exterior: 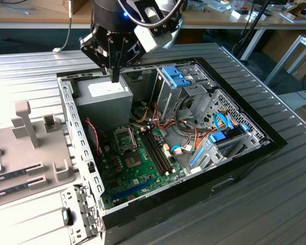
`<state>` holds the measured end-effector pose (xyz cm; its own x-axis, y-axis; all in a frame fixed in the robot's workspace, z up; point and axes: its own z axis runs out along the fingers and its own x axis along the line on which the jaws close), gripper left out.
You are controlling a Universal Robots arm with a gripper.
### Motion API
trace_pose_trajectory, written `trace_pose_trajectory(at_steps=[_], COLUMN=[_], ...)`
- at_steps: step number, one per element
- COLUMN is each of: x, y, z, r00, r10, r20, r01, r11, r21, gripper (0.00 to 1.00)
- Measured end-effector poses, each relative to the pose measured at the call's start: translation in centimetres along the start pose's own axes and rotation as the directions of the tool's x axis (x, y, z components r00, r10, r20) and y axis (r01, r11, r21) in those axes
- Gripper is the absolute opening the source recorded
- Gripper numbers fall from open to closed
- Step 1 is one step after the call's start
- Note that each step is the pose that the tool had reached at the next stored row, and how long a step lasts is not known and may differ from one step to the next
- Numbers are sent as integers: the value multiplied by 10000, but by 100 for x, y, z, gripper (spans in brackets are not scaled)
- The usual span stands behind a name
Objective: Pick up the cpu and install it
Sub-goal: 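Reach for the cpu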
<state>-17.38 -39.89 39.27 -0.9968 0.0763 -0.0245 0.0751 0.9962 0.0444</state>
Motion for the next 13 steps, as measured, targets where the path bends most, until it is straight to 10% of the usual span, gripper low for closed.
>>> trace_pose_trajectory(at_steps=[13], x=[60], y=[-5], z=[0], r00=[10000], r10=[-1], r20=[0], r01=[1], r11=[10000], r21=[0], gripper=[10])
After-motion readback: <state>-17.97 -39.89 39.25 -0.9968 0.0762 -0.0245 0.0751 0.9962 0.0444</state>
